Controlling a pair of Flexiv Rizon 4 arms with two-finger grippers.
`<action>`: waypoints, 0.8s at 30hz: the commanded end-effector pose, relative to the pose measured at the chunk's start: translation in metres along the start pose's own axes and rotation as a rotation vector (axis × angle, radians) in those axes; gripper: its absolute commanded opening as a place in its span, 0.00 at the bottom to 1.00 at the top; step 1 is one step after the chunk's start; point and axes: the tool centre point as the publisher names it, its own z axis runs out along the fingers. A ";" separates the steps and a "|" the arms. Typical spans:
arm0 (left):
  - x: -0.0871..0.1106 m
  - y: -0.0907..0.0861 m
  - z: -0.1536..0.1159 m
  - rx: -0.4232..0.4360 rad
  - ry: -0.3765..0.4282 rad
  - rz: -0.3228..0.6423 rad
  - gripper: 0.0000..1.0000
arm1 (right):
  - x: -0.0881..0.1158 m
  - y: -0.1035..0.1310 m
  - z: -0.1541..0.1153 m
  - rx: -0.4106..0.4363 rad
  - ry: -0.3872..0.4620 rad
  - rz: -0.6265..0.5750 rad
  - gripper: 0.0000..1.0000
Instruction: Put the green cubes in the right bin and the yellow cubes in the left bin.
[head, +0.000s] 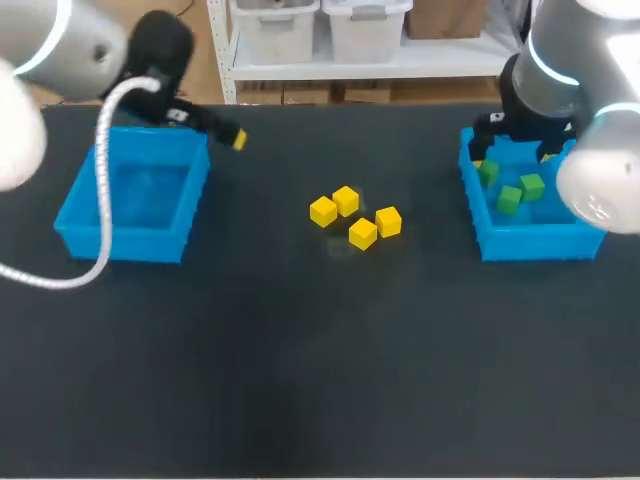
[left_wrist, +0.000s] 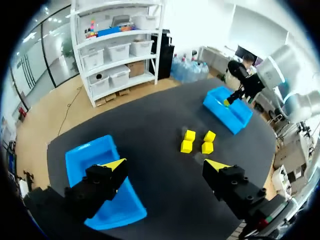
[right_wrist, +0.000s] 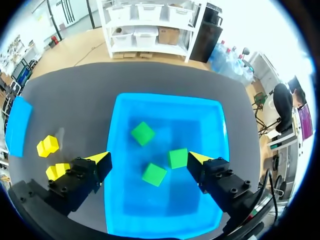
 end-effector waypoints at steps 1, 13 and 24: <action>-0.032 -0.007 0.038 -0.057 0.247 0.020 1.00 | 0.004 -0.001 -0.001 0.002 -0.130 0.002 1.00; -0.015 -0.017 0.092 -0.063 0.394 0.041 1.00 | 0.004 -0.001 -0.001 0.002 -0.130 0.002 1.00; -0.002 -0.044 0.128 -0.020 0.500 0.114 1.00 | 0.004 -0.001 -0.001 0.002 -0.130 0.002 1.00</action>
